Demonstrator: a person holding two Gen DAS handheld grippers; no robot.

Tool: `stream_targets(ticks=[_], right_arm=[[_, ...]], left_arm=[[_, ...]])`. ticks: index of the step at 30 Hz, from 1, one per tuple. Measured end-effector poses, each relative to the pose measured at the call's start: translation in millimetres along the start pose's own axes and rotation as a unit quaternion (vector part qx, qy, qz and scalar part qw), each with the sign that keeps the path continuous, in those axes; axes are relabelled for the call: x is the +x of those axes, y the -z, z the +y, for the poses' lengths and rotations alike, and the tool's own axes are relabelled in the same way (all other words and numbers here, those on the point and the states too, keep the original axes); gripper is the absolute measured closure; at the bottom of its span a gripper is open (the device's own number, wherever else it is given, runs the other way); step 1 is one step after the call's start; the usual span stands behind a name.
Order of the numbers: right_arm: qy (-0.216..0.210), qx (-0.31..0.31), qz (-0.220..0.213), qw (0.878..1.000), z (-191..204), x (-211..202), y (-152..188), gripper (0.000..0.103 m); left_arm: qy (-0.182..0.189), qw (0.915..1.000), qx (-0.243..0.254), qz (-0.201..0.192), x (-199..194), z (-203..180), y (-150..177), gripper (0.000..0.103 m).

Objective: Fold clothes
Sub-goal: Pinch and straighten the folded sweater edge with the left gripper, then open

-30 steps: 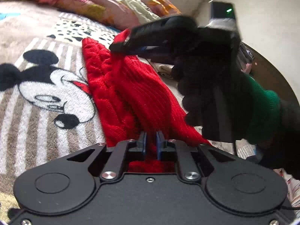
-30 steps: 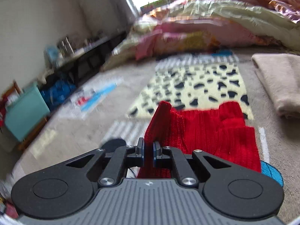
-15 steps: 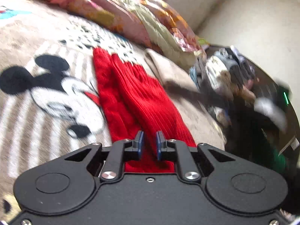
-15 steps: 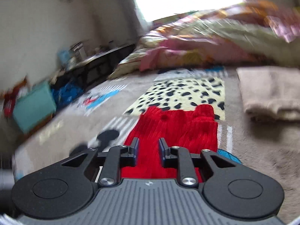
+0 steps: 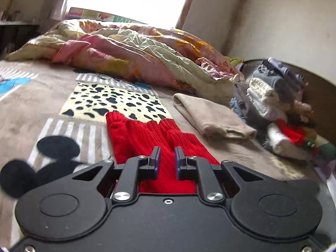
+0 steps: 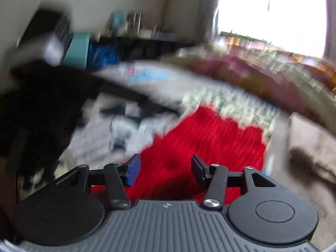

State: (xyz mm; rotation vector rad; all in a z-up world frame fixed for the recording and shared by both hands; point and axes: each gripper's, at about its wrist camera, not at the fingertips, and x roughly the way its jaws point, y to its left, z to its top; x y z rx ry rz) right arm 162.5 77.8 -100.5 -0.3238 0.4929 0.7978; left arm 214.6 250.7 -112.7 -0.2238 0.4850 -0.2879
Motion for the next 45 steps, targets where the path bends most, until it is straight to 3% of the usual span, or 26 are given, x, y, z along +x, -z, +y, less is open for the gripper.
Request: stream_targets(ticks=[4,9,11,14,17,18,21,26,29,32,35,36,37,38,41,43,45], right_arm=[[0.001,-0.021,0.0,1.0,5.4,-6.4,4.0,0.048],[-0.002,-0.004,-0.03,1.0,-7.2,-21.9,-6.0,0.052],[0.0,-0.006,-0.042,0.999,-14.2,-12.4,-12.2,0.052],[0.008,-0.002,-0.039,0.999,-25.7,10.0,-16.0,0.052],[-0.012,0.042,0.011,0.999,-39.9,35.3,-7.4,0.049],[-0.019,0.057,0.018,0.998,-44.4,38.2,-7.4,0.049],[-0.034,0.085,0.037,0.995,-53.5,44.0,-8.9,0.049],[-0.037,0.085,0.043,0.995,-51.6,32.8,-19.0,0.049],[-0.053,0.118,-0.004,0.992,-59.3,-7.0,-19.9,0.048],[-0.018,0.1,-0.026,0.995,-65.4,-45.6,-3.3,0.048],[0.004,0.084,-0.045,0.995,-71.5,-71.2,20.5,0.049],[0.007,0.083,-0.054,0.995,-73.2,-77.7,27.7,0.056],[0.008,0.082,-0.064,0.995,-73.9,-83.6,34.6,0.074],[0.007,0.082,-0.07,0.994,-72.2,-87.6,41.2,0.081],[-0.003,0.068,-0.045,0.997,-56.6,-81.1,61.0,0.087],[-0.007,0.07,0.003,0.998,-50.1,-62.1,73.8,0.087],[-0.003,0.09,-0.004,0.996,-51.5,-59.7,77.0,0.087]], left_arm=[[-0.035,0.9969,0.023,0.067,33.8,1.6,6.7,0.088],[-0.02,0.9984,0.047,0.025,28.3,5.9,-13.4,0.087],[-0.021,0.9978,0.063,0.01,35.5,9.6,-18.6,0.081],[-0.03,0.997,0.068,0.018,54.2,18.3,-18.4,0.079],[-0.038,0.9915,0.101,0.073,75.0,13.8,-14.0,0.074],[-0.043,0.9891,0.115,0.08,79.0,13.1,-11.6,0.071],[-0.039,0.9906,0.098,0.088,81.4,19.0,-14.4,0.07],[-0.037,0.9932,0.091,0.062,64.5,16.5,-15.5,0.069],[-0.037,0.9929,0.108,0.031,38.5,9.3,-9.1,0.067],[-0.034,0.9926,0.117,0.007,8.8,2.5,0.7,0.067],[0.013,0.9956,0.091,-0.017,-24.7,-8.7,11.2,0.067],[0.033,0.9956,0.084,-0.026,-34.5,-14.3,14.8,0.068],[0.052,0.9948,0.082,-0.032,-43.1,-20.4,18.6,0.068],[0.069,0.9932,0.089,-0.03,-49.1,-28.0,23.5,0.068],[0.082,0.9883,0.128,0.008,-51.4,-49.3,45.9,0.068],[0.046,0.9831,0.165,0.064,-36.4,-59.6,69.4,0.07],[0.029,0.9797,0.194,0.041,-39.1,-68.9,81.4,0.07]])
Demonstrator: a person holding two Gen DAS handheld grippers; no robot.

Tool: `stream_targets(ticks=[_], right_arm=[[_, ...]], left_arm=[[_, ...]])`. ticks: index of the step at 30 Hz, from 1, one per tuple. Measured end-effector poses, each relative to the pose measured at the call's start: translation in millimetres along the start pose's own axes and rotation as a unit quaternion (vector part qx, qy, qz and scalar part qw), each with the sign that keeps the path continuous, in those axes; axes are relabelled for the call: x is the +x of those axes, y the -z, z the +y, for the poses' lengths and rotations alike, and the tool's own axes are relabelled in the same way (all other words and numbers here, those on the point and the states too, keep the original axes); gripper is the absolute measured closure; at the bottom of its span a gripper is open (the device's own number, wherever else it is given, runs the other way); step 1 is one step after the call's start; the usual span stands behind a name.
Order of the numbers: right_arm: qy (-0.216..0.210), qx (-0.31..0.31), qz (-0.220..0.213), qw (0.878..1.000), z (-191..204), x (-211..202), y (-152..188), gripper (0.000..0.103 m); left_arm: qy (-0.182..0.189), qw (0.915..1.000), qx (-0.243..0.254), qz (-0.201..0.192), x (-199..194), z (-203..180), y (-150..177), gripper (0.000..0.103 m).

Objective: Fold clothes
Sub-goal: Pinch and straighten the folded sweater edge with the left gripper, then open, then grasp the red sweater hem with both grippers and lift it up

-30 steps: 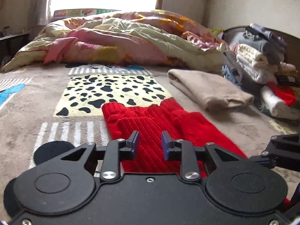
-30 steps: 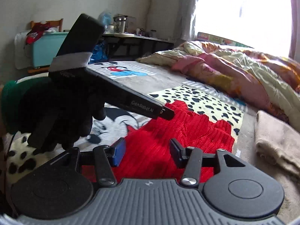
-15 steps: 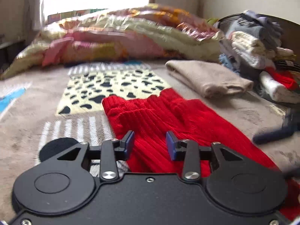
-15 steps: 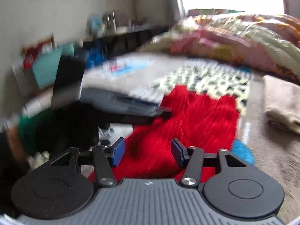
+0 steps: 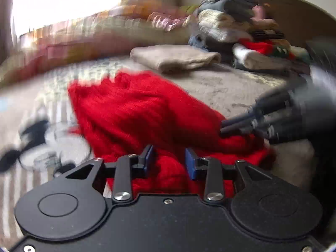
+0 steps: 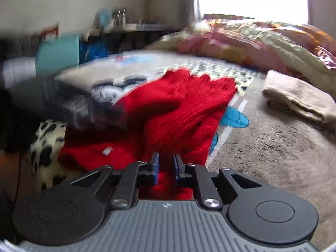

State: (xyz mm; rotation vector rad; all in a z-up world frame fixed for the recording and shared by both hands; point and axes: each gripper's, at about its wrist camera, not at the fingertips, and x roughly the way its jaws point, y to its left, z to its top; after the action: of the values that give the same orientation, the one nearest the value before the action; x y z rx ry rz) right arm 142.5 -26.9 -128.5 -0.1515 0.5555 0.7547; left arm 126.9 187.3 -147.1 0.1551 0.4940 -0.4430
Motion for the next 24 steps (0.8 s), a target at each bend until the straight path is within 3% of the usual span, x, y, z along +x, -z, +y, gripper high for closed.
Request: stream_targets(ticks=[3,6,8,10,11,13,17,20,24], right_arm=[[0.01,0.003,-0.008,1.0,4.3,-16.2,-12.5,0.087],[0.002,-0.037,-0.035,0.999,10.3,-45.3,-15.8,0.087],[0.007,-0.083,-0.044,0.996,15.5,-62.0,-14.2,0.08],[0.019,-0.149,-0.045,0.988,24.7,-75.0,-5.3,0.058],[0.024,-0.184,-0.043,0.982,29.7,-79.7,0.9,0.054],[0.031,-0.257,-0.024,0.966,40.4,-81.9,18.2,0.044],[0.051,-0.356,0.008,0.933,54.2,-70.6,46.2,0.043],[0.073,-0.388,0.012,0.919,57.8,-61.2,56.3,0.042],[0.101,-0.425,0.003,0.899,64.3,-46.9,59.4,0.039]], left_arm=[[0.0,0.9988,-0.037,-0.032,-23.3,2.4,-14.7,0.068],[-0.027,0.9973,-0.032,-0.06,-54.6,3.3,-18.1,0.064],[-0.059,0.9961,0.001,-0.065,-73.2,0.2,-14.9,0.057],[-0.091,0.9922,0.061,-0.059,-83.9,-7.5,-6.1,0.049],[-0.101,0.9895,0.092,-0.046,-86.5,-11.5,-0.8,0.048],[-0.124,0.9763,0.177,-0.01,-84.3,-24.9,11.2,0.048],[-0.149,0.9319,0.323,0.069,-70.7,-48.8,33.8,0.047],[-0.148,0.9059,0.384,0.098,-56.9,-55.5,46.5,0.048],[-0.148,0.8849,0.433,0.088,-43.1,-57.3,53.2,0.047]])
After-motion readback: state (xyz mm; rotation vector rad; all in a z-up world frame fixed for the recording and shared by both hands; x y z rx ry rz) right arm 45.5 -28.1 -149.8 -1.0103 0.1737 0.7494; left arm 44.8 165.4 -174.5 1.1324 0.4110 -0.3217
